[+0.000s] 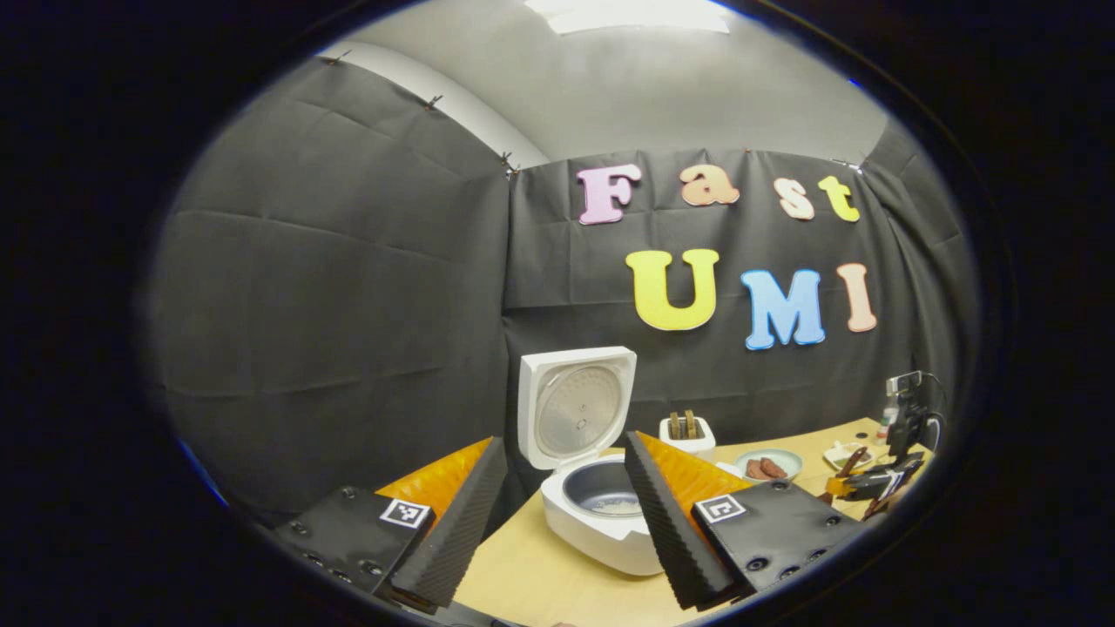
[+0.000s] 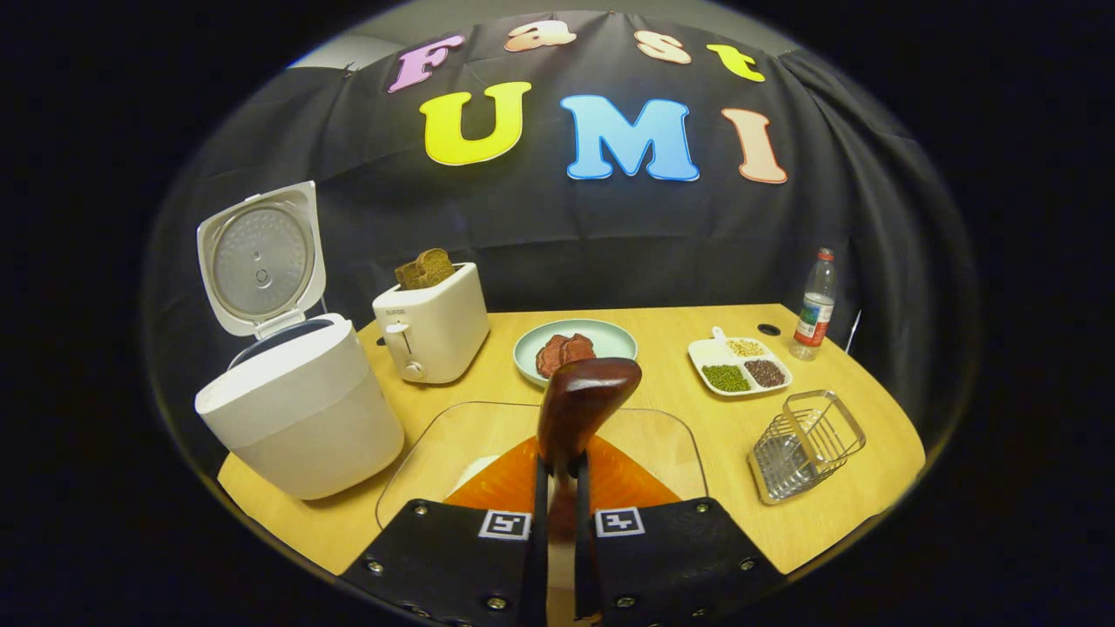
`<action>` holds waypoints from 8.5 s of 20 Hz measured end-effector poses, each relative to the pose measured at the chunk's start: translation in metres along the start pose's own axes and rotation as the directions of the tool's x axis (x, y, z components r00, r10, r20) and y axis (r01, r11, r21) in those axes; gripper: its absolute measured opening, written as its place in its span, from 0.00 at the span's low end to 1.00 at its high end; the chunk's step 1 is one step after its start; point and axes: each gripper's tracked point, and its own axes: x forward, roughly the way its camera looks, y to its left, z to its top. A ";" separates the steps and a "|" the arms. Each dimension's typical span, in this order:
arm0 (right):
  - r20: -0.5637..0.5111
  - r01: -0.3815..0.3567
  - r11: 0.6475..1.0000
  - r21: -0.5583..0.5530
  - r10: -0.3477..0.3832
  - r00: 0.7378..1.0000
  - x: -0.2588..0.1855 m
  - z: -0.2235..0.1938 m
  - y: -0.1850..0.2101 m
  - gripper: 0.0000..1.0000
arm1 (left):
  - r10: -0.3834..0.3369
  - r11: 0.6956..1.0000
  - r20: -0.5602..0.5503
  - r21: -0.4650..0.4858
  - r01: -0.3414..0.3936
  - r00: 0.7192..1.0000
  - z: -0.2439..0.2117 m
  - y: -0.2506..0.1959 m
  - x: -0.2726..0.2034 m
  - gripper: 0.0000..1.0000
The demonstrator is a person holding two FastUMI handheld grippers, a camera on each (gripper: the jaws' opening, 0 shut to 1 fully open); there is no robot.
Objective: Close the left gripper, press the button to open the rice cooker; take a wooden spoon from the chopstick holder with the right hand, scoop a spoonful of rice and pour it into the rice cooker, then put the wooden spoon back into the chopstick holder.
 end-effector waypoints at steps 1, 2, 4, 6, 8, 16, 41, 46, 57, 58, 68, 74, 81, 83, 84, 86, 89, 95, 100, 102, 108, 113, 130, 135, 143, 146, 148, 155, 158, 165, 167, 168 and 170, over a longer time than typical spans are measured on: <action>-0.012 -0.021 0.998 0.053 0.021 1.000 -0.001 -0.003 0.004 0.13 | -0.002 1.000 -0.001 -0.002 0.002 1.000 0.001 -0.001 0.001 0.96; -0.018 -0.033 0.993 0.113 0.035 0.999 -0.002 -0.003 0.004 0.13 | -0.004 1.000 0.000 -0.005 0.004 1.000 0.001 -0.002 0.001 0.95; -0.026 -0.042 0.975 0.219 0.049 0.998 -0.004 -0.004 -0.001 0.13 | -0.010 1.000 -0.001 -0.010 0.010 1.000 -0.001 -0.007 0.003 0.91; -0.038 -0.059 0.944 0.324 0.075 0.996 -0.003 -0.004 -0.007 0.13 | -0.016 1.000 -0.003 -0.013 0.016 1.000 0.000 -0.012 0.003 0.91; -0.047 -0.080 0.901 0.426 0.111 0.993 -0.002 -0.007 -0.013 0.13 | -0.017 1.000 -0.004 -0.012 0.017 1.000 -0.001 -0.015 0.005 0.91; -0.015 -0.137 0.763 0.631 0.189 0.982 -0.012 0.018 -0.034 0.13 | -0.007 1.000 0.005 -0.009 0.007 1.000 0.007 -0.026 0.004 0.91; 0.203 -0.440 0.634 0.636 0.412 0.888 -0.020 0.176 0.135 0.12 | 0.101 0.993 -0.021 -0.062 -0.102 0.995 -0.021 0.067 -0.013 0.95; 0.182 -0.472 0.654 0.591 0.462 0.868 -0.007 0.178 0.189 0.12 | 0.184 0.980 -0.033 -0.069 -0.186 0.982 -0.028 0.105 -0.030 0.95; 0.091 -0.480 0.796 0.368 0.483 0.871 0.052 0.153 0.282 0.12 | 0.319 0.942 -0.091 -0.079 -0.326 0.943 -0.049 0.155 -0.066 0.97; 0.073 -0.473 0.814 0.336 0.478 0.875 0.060 0.149 0.287 0.12 | 0.326 0.939 -0.096 -0.080 -0.334 0.940 -0.051 0.156 -0.068 0.97; -0.012 -0.444 0.895 -0.051 0.444 0.896 0.090 0.121 0.318 0.12 | 0.357 0.927 -0.123 -0.076 -0.368 0.926 -0.060 0.160 -0.072 0.97; 0.039 -0.398 0.819 -0.413 0.453 0.891 0.064 0.127 0.333 0.12 | 0.349 0.930 -0.124 -0.081 -0.360 0.929 -0.058 0.160 -0.075 0.97; 0.173 -0.191 0.571 -0.799 0.521 0.836 0.026 0.142 0.360 0.12 | 0.336 0.935 -0.109 -0.077 -0.345 0.936 -0.050 0.158 -0.078 0.97; 0.186 -0.140 0.528 -0.838 0.517 0.836 0.023 0.139 0.358 0.12 | 0.335 0.936 -0.106 -0.079 -0.344 0.936 -0.051 0.158 -0.077 0.97; 0.182 -0.138 0.523 -0.841 0.513 0.839 0.023 0.136 0.355 0.12 | 0.333 0.936 -0.105 -0.082 -0.342 0.937 -0.051 0.158 -0.077 0.97; 0.160 -0.172 0.556 -0.813 0.496 0.853 0.027 0.133 0.350 0.12 | 0.326 0.939 -0.101 -0.084 -0.334 0.940 -0.050 0.157 -0.077 0.97; 0.126 -0.288 0.676 -0.678 0.493 0.861 0.024 0.133 0.343 0.13 | 0.317 0.942 -0.095 -0.085 -0.325 0.944 -0.045 0.154 -0.078 0.97; 0.080 -0.485 0.805 -0.341 0.539 0.839 0.004 0.149 0.332 0.12 | 0.288 0.952 -0.076 -0.087 -0.294 0.955 -0.040 0.149 -0.077 0.97; 0.106 -0.561 0.826 -0.050 0.563 0.819 -0.018 0.175 0.302 0.12 | 0.251 0.964 -0.052 -0.078 -0.254 0.967 -0.027 0.131 -0.060 0.97; 0.133 -0.576 0.815 0.063 0.565 0.814 -0.026 0.190 0.282 0.12 | 0.230 0.970 -0.039 -0.075 -0.233 0.972 -0.017 0.121 -0.050 0.97; 0.222 -0.500 0.851 0.164 0.462 0.859 -0.037 0.221 0.190 0.12 | 0.175 0.982 0.004 -0.071 -0.174 0.985 0.006 0.083 -0.027 0.97; 0.267 -0.425 0.886 0.185 0.371 0.890 -0.049 0.234 0.112 0.12 | 0.116 0.991 0.029 -0.070 -0.114 0.993 0.021 0.037 -0.013 0.95; 0.289 -0.135 0.944 0.300 0.045 0.956 -0.096 0.211 -0.148 0.12 | -0.046 0.996 0.066 -0.070 0.051 0.997 0.040 -0.121 -0.008 0.97; 0.250 -0.034 0.953 0.301 -0.045 0.967 -0.087 0.183 -0.207 0.12 | -0.061 0.997 0.063 -0.036 0.063 0.996 0.043 -0.147 -0.011 0.97; 0.185 0.081 0.976 0.204 -0.120 0.975 -0.060 0.136 -0.250 0.12 | -0.044 0.999 0.055 -0.002 0.045 0.997 0.047 -0.168 -0.027 0.96; 0.156 0.104 0.978 0.181 -0.133 0.979 -0.046 0.119 -0.258 0.12 | -0.027 1.000 0.055 0.007 0.026 0.998 0.048 -0.171 -0.033 0.96; 0.130 0.107 0.976 0.188 -0.133 0.983 -0.038 0.107 -0.261 0.12 | -0.015 1.000 0.055 0.014 0.014 0.998 0.048 -0.171 -0.038 0.96; 0.024 0.087 0.972 0.220 -0.095 0.995 -0.024 0.066 -0.262 0.15 | 0.010 0.999 0.063 0.031 -0.012 0.998 0.052 -0.177 -0.043 0.97; 0.021 0.080 0.977 0.199 -0.086 0.996 -0.025 0.061 -0.263 0.18 | 0.001 1.000 0.065 0.029 -0.003 0.998 0.051 -0.186 -0.043 0.96; 0.125 0.175 0.979 0.104 -0.187 0.974 -0.063 0.094 -0.299 0.83 | -0.047 0.999 0.078 0.016 0.046 0.996 0.050 -0.209 -0.036 0.97; 0.157 0.199 0.976 0.085 -0.211 0.965 -0.079 0.107 -0.303 0.96 | -0.064 0.998 0.080 0.020 0.063 0.995 0.048 -0.211 -0.030 0.97; 0.174 0.211 0.975 0.074 -0.220 0.960 -0.087 0.113 -0.302 0.96 | -0.073 0.997 0.079 0.025 0.071 0.994 0.049 -0.211 -0.024 0.95; 0.206 0.232 0.971 0.064 -0.240 0.949 -0.108 0.126 -0.297 0.98 | -0.100 0.995 0.080 0.027 0.098 0.992 0.050 -0.210 -0.010 0.97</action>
